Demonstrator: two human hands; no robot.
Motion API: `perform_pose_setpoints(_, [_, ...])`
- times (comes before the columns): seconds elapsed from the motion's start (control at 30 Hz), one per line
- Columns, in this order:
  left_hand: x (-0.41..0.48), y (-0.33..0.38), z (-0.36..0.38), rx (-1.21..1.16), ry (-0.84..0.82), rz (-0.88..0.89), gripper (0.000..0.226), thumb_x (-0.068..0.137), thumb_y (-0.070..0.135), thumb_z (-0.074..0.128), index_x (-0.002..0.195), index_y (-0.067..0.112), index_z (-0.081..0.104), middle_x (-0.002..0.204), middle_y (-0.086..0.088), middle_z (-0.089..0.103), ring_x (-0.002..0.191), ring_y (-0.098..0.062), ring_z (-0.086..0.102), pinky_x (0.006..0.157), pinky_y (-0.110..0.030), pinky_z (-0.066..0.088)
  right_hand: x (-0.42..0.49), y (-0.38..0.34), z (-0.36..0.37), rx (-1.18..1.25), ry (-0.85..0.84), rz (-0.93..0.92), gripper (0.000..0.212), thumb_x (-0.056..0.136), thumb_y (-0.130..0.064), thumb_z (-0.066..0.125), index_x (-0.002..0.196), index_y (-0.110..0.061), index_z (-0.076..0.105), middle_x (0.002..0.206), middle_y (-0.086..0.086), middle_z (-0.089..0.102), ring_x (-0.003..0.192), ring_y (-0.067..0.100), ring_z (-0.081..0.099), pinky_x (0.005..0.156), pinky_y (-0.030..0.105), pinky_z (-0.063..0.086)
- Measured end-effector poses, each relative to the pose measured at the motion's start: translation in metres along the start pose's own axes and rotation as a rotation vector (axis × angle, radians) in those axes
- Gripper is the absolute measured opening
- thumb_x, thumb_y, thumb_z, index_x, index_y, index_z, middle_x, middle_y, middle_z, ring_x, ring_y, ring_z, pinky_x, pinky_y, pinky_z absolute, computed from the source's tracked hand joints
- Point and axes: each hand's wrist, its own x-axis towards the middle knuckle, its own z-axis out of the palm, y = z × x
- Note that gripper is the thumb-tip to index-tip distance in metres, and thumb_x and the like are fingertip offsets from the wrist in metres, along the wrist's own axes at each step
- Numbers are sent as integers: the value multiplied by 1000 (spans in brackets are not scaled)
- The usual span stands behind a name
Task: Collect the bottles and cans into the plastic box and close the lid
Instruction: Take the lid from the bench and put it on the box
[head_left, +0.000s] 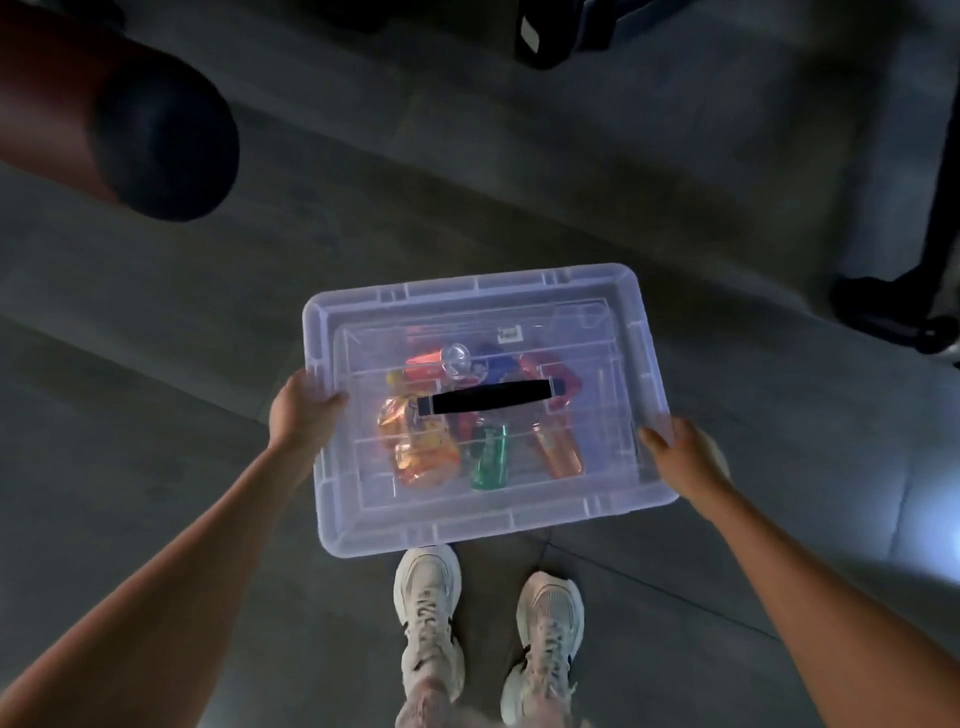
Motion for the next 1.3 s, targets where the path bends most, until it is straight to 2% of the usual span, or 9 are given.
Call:
perform_pose_setpoints(0.3, [53,-39,52,276,47,149,29,86,21,60,98,-5,60,96,-28,65,88,-43,60,65,-36,37,34,12,59,-168,77,-37,39,91,-39,49,110,-6,58,106,20,67,96,39,64,79,43,52])
perform_pose_setpoints(0.5, [45,-50,52,194,-21,22,32,80,21,68,99,-5,64,94,-26,67,89,-41,61,66,-34,39,29,24,62,-226,-63,37,40,90,-37,53,105,0,57,102,21,64,88,35,60,68,32,42])
perform_pose_setpoints(0.77, [51,-52,53,23,-65,-107,19,73,17,75,76,3,63,70,-9,56,76,-28,55,61,-28,39,33,21,58,-184,-154,111,46,82,-47,60,102,-6,60,105,18,66,97,38,63,81,47,54])
perform_pose_setpoints(0.87, [57,-66,44,-66,-154,-116,54,57,43,79,103,17,66,105,-11,64,103,-32,57,89,-42,47,41,14,37,161,-224,199,59,78,-44,69,115,0,56,123,21,58,107,35,57,88,46,48])
perform_pose_setpoints(0.93, [59,-78,36,-260,-186,-240,80,62,43,79,132,25,46,143,-12,43,132,-33,38,111,-53,28,53,15,26,395,-169,238,83,76,-45,70,139,-4,36,146,15,39,130,33,42,103,46,37])
perform_pose_setpoints(1.03, [61,-103,31,-388,-354,-423,100,67,43,77,147,27,19,157,-8,22,141,-32,27,113,-61,18,68,20,25,529,-233,255,116,59,-58,77,148,-16,16,156,4,23,141,26,26,114,45,25])
perform_pose_setpoints(1.1, [64,-118,35,-442,-549,-435,96,63,50,76,142,16,33,138,-19,50,123,-38,49,105,-61,33,77,26,28,631,-333,250,128,30,-63,84,138,-13,37,138,4,48,124,24,48,103,41,39])
perform_pose_setpoints(1.17, [63,-119,38,-514,-643,-411,71,69,46,65,126,6,52,105,-19,71,101,-38,61,94,-52,45,84,26,32,714,-452,172,100,31,-52,88,118,-13,58,100,4,66,89,22,61,79,36,47])
perform_pose_setpoints(1.3, [65,-118,38,-540,-650,-307,63,67,47,68,114,7,59,95,-18,72,87,-35,63,85,-48,48,89,27,35,749,-458,77,78,32,-49,87,101,-18,68,81,2,69,76,23,62,67,35,47])
